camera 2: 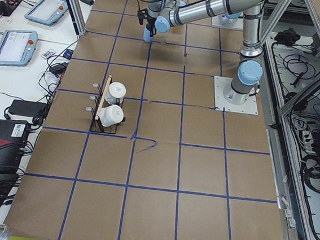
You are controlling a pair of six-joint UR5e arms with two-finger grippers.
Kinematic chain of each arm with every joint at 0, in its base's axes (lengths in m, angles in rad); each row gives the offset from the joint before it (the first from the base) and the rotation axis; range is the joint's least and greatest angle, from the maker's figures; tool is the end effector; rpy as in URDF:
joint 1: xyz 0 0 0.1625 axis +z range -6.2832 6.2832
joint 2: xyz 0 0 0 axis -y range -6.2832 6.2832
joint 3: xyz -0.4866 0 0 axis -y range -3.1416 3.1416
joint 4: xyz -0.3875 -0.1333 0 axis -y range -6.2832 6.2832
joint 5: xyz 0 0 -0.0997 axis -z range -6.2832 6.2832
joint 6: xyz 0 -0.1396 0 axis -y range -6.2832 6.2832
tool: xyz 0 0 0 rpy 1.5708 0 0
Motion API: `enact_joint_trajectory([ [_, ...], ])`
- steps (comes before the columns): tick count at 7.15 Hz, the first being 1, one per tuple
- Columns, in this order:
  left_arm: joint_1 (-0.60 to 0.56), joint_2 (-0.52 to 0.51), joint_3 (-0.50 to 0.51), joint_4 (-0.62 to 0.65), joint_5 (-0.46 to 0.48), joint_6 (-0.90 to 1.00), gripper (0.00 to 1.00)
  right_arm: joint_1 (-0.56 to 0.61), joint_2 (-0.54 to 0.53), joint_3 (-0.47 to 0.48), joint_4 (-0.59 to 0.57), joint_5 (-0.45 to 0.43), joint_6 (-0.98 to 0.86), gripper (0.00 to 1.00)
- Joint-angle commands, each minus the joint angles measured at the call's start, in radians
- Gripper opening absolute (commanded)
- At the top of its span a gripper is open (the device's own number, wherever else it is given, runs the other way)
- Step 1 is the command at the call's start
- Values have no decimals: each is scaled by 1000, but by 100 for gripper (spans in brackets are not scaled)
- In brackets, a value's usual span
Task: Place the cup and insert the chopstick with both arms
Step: 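Carry the blue cup toward center with left gripper while right lifts the chopstick, then set the blue cup down with left gripper while right raises the chopstick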
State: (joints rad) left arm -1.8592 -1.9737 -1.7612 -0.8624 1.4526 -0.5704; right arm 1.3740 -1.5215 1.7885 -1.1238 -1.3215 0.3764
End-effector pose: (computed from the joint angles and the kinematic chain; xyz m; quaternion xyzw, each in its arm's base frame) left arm -0.3219 -0.5585 0.2672 0.1367 -0.9872 0.0277 0.0775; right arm 0.0893 -0.4099 0.3787 0.3045 0.8795 0.3558 0.0849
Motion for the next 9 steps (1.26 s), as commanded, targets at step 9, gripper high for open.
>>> enact_joint_trajectory([
  [9, 219, 215, 373, -650, 207, 443, 100, -3, 77, -380, 292, 479, 45, 3],
])
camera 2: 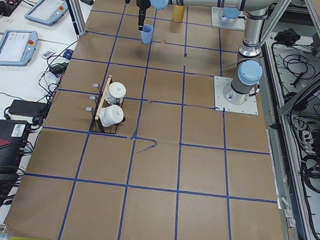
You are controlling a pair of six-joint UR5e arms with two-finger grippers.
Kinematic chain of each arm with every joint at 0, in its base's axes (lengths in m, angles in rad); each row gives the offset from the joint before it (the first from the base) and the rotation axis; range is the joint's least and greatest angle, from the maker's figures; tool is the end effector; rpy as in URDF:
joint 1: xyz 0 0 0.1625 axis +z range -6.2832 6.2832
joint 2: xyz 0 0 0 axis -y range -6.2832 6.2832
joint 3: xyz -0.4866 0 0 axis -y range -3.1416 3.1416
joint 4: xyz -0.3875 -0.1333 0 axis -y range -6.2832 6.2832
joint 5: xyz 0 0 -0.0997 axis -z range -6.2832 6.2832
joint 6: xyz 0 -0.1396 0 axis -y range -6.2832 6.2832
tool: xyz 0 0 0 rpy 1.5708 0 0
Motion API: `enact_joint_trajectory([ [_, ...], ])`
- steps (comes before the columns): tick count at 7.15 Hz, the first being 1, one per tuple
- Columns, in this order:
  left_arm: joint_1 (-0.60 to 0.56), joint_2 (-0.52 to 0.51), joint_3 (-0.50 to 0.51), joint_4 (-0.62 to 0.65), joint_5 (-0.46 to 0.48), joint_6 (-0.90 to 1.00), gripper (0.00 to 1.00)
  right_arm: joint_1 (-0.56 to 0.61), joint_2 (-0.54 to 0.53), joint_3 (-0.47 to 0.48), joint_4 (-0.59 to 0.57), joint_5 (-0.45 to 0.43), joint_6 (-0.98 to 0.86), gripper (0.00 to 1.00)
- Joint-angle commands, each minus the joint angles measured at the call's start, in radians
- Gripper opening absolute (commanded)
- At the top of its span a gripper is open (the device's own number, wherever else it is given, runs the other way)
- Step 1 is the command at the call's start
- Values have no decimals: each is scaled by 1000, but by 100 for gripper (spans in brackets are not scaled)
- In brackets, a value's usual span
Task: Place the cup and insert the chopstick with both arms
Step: 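Set the blue cup down with left gripper while right raises the chopstick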
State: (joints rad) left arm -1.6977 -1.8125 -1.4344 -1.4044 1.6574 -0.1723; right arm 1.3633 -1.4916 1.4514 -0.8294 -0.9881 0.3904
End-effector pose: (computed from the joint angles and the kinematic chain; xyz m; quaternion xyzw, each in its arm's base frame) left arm -0.1974 -0.5896 0.4615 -0.0240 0.9983 -0.0366 0.0382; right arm 0.1177 -0.4608 0.5098 0.3592 0.8306 0.3522 0.2386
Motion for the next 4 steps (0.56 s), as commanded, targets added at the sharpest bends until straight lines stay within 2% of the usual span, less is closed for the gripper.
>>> enact_joint_trajectory([
  [1, 73, 109, 37, -108, 4, 45, 100, 26, 95, -87, -11, 222, 48, 3],
  [2, 99, 140, 19, -90, -2, 74, 100, 48, 135, -109, -23, 320, 63, 2],
  [4, 137, 159, 11, -51, -13, 123, 100, 106, 232, -109, -240, 542, 250, 1],
])
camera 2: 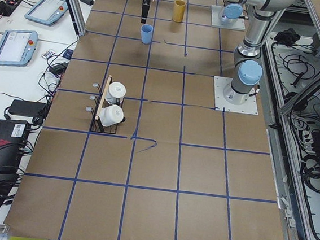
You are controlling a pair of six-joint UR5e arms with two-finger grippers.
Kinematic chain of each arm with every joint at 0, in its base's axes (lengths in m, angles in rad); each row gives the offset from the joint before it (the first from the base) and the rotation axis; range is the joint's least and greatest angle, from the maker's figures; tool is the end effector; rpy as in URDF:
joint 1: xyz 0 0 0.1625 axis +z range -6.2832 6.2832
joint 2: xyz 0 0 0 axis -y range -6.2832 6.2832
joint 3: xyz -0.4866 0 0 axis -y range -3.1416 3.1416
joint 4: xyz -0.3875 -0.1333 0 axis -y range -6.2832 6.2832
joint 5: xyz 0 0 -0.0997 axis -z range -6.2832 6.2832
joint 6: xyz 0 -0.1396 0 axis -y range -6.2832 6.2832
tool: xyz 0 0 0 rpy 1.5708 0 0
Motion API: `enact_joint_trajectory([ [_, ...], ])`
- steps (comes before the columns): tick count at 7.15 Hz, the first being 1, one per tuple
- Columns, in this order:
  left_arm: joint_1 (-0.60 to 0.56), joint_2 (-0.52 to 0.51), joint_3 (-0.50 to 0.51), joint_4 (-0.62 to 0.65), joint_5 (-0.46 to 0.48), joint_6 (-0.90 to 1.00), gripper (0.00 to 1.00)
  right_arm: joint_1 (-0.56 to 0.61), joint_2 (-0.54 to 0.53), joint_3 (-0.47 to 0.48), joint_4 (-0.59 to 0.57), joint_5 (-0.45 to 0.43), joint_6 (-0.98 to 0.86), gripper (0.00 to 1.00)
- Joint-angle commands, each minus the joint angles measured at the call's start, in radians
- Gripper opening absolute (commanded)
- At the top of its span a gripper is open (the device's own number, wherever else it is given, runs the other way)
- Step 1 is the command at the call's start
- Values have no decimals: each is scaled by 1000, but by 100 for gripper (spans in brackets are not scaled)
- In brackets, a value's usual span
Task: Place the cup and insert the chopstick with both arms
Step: 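Move the chopstick over the blue cup and lower it in with the right gripper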
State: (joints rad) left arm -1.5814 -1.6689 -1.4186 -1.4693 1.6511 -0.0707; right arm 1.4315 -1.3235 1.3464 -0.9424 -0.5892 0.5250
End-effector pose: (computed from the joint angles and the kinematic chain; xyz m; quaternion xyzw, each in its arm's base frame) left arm -0.1280 -0.5533 0.5457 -0.0330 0.9956 -0.0792 0.0368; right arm 0.1721 -0.5682 0.5033 0.4150 0.7408 0.3625 0.3842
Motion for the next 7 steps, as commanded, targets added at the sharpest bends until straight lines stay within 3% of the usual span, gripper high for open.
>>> enact_joint_trajectory([
  [1, 15, 41, -5, 1, 1, 22, 100, 73, 104, 2, -253, 193, 262, 0],
  [3, 12, 70, -31, -22, -7, 26, 100, 116, 125, 51, -386, 190, 410, 0],
  [5, 23, 84, -59, -14, -7, 111, 100, 118, 121, 124, -391, 193, 414, 0],
  [7, 21, 84, -63, -19, -5, 112, 100, 118, 127, 134, -392, 198, 411, 0],
])
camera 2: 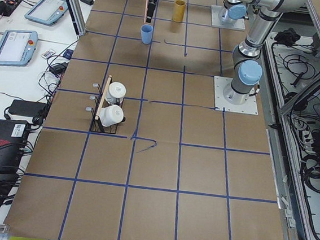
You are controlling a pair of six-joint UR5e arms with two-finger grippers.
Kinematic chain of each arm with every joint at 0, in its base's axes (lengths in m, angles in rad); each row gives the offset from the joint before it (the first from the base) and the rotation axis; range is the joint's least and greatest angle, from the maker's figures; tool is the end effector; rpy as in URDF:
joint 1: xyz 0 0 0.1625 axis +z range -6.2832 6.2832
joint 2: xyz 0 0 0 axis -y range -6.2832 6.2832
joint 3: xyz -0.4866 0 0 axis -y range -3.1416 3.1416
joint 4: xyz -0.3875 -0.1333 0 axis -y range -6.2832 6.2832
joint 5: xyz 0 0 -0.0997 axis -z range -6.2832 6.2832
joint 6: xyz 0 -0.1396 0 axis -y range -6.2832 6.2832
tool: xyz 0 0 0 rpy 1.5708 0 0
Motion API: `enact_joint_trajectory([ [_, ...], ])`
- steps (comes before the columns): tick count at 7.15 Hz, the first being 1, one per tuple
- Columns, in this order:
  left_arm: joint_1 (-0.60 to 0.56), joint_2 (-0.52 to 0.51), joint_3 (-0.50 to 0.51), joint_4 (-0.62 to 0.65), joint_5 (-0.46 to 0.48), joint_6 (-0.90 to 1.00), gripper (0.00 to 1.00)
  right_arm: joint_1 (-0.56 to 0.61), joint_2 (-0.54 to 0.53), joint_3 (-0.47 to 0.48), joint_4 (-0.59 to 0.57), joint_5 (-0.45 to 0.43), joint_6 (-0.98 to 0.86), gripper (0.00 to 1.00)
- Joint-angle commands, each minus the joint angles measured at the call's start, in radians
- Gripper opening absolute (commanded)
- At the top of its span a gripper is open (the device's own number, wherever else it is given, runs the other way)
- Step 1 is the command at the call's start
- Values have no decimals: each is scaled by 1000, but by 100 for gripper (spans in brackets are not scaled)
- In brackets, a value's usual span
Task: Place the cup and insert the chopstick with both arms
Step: 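Move the chopstick over the blue cup and lower it in with the right gripper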
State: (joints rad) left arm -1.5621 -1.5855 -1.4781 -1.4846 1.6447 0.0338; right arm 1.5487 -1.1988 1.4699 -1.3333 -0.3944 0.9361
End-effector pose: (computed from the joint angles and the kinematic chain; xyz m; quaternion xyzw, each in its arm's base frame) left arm -0.1185 -0.5156 0.5582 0.0095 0.9959 -0.0811 0.0386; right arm 0.2486 -0.6168 0.4166 0.4950 0.6502 0.4248 0.3896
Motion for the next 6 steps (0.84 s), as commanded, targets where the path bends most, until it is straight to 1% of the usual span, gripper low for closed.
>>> enact_joint_trajectory([
  [1, -3, 1, -4, -5, 1, 5, 100, 1, 7, 10, 2, 2, 0, 0],
  [2, -6, 1, 7, -5, 4, -35, 100, 1, 22, 12, 5, 2, 1, 0],
  [3, -22, -7, 9, -13, 3, -72, 100, 1, 28, 15, 8, 2, 1, 2],
  [4, -33, -1, 6, -20, -6, -81, 100, 1, 27, 24, 5, 2, 1, 9],
  [5, -33, -2, 2, -20, -23, -122, 100, 1, 28, 32, -1, 2, 0, 21],
  [6, -33, -2, 1, -20, -26, -129, 100, 1, 27, 32, -3, 0, 1, 79],
])
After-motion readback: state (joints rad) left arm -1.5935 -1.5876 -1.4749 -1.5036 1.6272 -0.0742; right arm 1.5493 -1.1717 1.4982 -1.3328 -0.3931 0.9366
